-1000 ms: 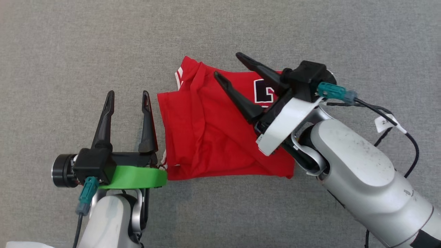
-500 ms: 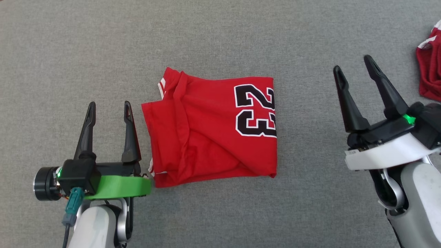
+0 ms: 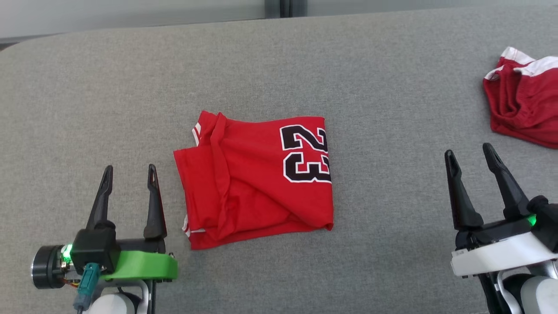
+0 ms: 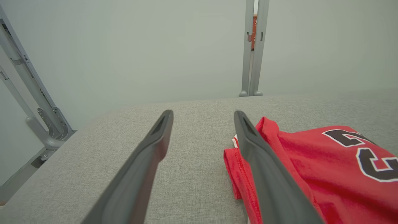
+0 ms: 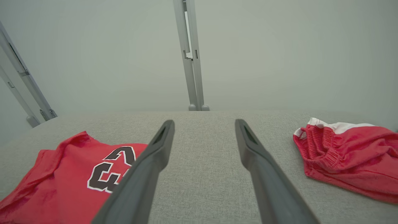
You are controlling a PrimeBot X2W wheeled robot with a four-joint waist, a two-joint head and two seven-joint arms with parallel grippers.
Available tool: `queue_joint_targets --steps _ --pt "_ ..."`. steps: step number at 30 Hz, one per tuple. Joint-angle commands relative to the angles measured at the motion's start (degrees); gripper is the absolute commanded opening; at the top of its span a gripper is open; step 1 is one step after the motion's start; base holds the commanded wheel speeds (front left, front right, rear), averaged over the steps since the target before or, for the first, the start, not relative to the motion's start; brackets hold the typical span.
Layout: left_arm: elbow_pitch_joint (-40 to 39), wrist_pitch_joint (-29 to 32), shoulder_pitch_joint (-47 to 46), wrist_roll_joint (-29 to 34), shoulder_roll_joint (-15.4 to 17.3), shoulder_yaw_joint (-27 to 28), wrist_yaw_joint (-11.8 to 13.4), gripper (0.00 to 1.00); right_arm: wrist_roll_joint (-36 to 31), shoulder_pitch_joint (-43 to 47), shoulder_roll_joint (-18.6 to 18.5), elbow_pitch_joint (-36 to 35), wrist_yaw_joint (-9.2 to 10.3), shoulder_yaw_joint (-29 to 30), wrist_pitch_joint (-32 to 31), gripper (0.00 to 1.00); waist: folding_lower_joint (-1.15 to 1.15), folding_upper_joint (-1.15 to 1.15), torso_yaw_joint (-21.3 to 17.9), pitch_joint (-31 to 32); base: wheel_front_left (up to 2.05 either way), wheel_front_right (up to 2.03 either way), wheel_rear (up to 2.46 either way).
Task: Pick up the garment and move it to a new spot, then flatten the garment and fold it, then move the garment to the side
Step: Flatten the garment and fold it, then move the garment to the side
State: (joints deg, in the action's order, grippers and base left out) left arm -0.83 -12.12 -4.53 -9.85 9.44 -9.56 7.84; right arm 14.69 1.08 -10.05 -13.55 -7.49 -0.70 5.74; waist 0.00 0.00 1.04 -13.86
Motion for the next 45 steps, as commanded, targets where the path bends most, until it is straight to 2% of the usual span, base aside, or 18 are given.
queue_joint_targets --steps 1,20,45 --pt "-0.2 0.4 1.7 0.2 0.6 0.0 0.2 1.00 -0.3 1.5 0.2 -0.5 -0.01 0.0 -0.4 1.00 0.00 0.00 -1.4 3.2 0.00 0.00 0.00" --pt "-1.1 2.7 10.7 -1.4 2.1 -0.7 1.0 1.00 -1.6 10.1 2.1 -2.7 -0.01 0.4 -4.6 1.00 0.00 0.00 -2.4 13.1 0.00 0.00 0.00" --pt "0.7 1.8 8.9 -2.8 2.9 -1.0 0.7 1.00 -1.1 10.1 2.4 -2.4 -0.01 0.7 -5.0 1.00 0.00 0.00 -1.9 13.0 0.00 0.00 0.00"
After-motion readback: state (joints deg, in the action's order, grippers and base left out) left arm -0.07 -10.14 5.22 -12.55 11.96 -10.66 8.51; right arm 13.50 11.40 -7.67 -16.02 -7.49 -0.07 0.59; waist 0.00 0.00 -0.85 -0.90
